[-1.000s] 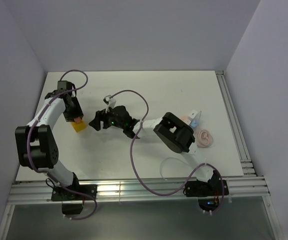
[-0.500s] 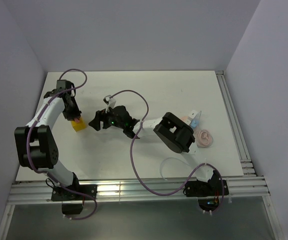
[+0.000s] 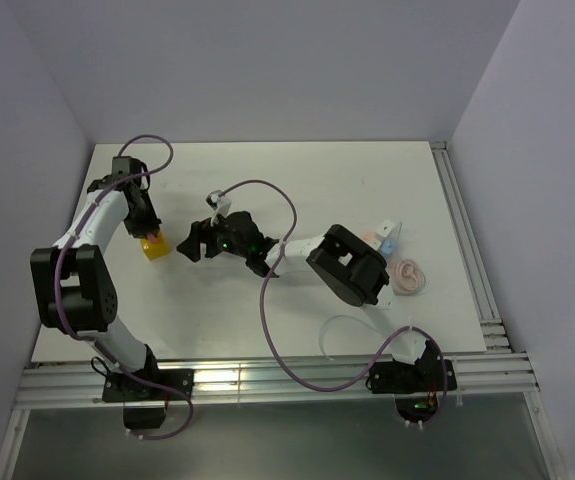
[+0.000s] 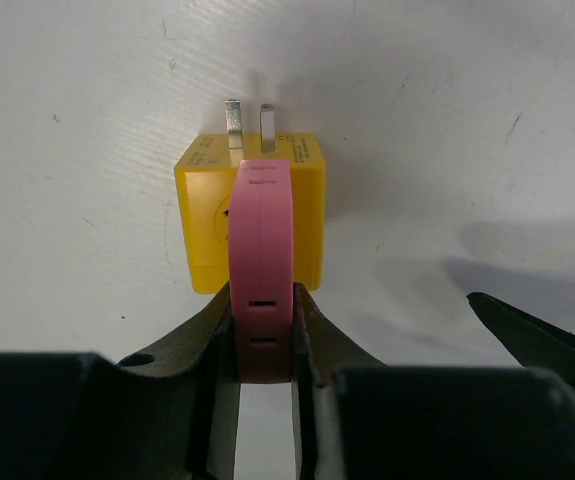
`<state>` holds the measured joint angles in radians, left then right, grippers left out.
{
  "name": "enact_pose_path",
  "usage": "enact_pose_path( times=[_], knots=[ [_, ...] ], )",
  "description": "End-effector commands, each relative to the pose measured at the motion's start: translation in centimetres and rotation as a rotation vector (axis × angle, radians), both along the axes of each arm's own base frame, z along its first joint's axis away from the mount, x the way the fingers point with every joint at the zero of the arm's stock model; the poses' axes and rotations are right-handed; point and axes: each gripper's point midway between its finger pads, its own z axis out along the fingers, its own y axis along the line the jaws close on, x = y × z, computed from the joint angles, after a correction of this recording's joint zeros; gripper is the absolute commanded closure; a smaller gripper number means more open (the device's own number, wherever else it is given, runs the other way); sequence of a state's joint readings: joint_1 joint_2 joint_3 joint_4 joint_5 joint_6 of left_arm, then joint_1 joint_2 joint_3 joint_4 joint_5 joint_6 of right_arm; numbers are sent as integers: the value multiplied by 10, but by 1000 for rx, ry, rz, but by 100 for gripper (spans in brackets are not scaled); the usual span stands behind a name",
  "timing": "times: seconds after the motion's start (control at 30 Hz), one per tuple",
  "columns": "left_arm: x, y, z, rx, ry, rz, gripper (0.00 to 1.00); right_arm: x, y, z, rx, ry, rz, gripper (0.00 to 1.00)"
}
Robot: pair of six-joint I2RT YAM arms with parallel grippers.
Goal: Insert the plug
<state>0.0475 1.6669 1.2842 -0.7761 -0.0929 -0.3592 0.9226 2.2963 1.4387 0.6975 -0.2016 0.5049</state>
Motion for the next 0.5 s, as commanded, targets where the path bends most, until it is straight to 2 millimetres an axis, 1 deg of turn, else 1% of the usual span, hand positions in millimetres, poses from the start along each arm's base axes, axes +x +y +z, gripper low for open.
enact_pose_path(
  times=[0.0, 0.23, 0.27, 0.47],
  knots=[
    [6, 2, -6, 2, 19, -21, 100, 6, 2, 18, 50, -40, -6, 19],
    [0, 2, -28, 2, 66, -30, 100, 7, 2, 19, 53, -41, -7, 19],
    [-4, 1, -34, -6, 80, -33, 100, 7, 2, 18, 51, -41, -7, 19],
    [-10, 2, -58, -27, 129, -41, 100, 8, 1, 19, 45, -45, -9, 19]
  ],
)
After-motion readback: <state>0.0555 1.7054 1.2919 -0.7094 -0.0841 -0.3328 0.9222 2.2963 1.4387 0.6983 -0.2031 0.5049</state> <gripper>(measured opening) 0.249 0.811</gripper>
